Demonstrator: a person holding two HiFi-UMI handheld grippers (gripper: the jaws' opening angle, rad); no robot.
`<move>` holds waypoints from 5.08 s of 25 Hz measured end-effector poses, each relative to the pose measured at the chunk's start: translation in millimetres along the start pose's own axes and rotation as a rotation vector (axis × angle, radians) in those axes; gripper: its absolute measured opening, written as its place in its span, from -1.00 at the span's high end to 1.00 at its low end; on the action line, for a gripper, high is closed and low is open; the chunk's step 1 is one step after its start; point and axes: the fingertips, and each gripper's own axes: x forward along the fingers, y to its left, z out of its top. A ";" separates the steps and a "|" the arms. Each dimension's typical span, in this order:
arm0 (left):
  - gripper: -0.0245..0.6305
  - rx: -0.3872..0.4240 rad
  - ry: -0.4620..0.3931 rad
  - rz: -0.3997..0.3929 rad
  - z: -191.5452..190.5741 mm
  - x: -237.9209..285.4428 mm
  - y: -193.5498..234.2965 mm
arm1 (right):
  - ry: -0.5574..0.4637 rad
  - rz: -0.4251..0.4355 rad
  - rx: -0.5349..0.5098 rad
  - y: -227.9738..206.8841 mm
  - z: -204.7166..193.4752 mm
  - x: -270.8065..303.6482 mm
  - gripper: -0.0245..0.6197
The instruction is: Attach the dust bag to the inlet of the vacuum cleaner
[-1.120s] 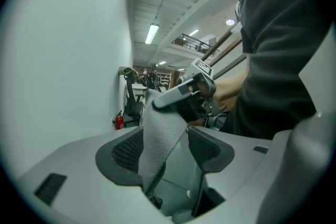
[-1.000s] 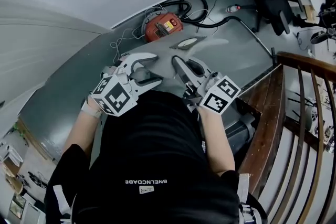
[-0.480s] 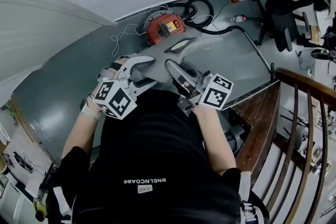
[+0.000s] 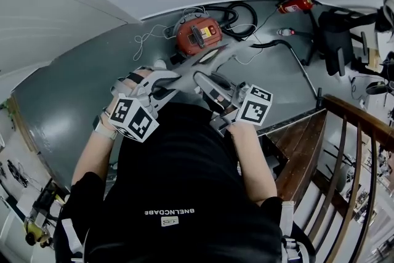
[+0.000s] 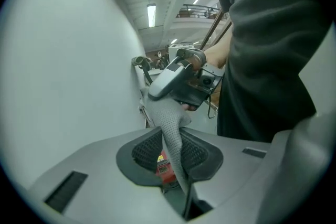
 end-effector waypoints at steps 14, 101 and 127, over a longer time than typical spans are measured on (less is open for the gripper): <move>0.85 0.071 0.090 0.003 -23.9 -21.2 12.9 | 0.359 0.091 -0.111 7.1 -45.6 -24.7 0.70; 0.85 -0.497 0.447 0.000 -531.1 231.6 -62.2 | 0.873 -0.629 -0.998 -506.6 -292.3 48.9 0.77; 0.48 -0.517 0.475 -0.216 -581.1 192.8 -75.2 | 0.934 -0.784 -0.932 -573.7 -318.0 58.2 0.78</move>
